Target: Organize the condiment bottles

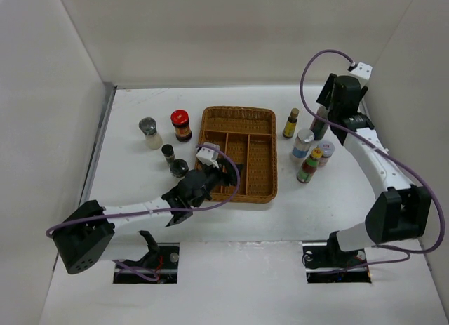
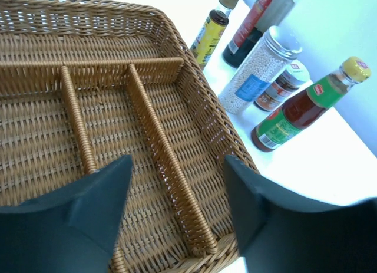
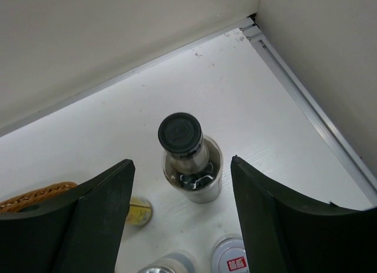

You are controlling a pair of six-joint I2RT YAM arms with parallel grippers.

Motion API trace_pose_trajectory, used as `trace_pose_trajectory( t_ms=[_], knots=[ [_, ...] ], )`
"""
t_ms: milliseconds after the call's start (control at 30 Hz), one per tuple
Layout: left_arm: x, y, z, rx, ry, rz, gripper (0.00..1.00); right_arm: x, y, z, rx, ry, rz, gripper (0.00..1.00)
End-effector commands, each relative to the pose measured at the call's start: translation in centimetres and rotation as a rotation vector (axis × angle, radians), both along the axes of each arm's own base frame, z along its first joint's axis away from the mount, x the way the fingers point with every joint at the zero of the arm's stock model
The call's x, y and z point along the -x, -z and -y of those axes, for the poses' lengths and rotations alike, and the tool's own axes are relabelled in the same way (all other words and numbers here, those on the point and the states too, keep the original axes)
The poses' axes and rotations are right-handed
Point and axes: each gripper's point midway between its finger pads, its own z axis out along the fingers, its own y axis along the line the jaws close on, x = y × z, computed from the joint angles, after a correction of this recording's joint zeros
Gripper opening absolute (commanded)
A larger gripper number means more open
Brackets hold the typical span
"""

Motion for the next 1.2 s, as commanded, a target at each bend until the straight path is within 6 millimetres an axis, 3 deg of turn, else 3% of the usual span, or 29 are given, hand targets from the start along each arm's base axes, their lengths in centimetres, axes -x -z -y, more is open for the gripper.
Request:
trace_pose_trajectory(
  t_ms=[0,367,567,833,967,1167],
  knots=[
    [0.2,-1.4,0.5,0.065,0.025,0.034,0.66,-1.9,-3.5,-0.2,-0.035,-0.029,0.102,0.73],
    [-0.1,-0.7,0.5,0.067,0.021,0.013,0.68,-4.7,-0.7,0.7,-0.003,0.006,0.036,0.62],
    [-0.2,-0.7,0.3,0.077,0.019,0.012,0.67,-5.1,-1.0,1.5,0.042,0.041,0.041,0.57],
    [-0.6,-0.3,-0.1,0.083,0.006,-0.001,0.67,-5.2,-1.0,2.3,0.077,0.082,0.029,0.24],
    [-0.6,-0.3,-0.2,0.093,0.009,-0.008,0.67,-4.8,-4.7,2.8,0.068,0.118,0.134,0.15],
    [-0.9,-0.3,-0.8,0.108,-0.007,-0.014,0.67,-4.7,-11.7,2.8,0.061,0.116,0.274,0.12]
  ],
)
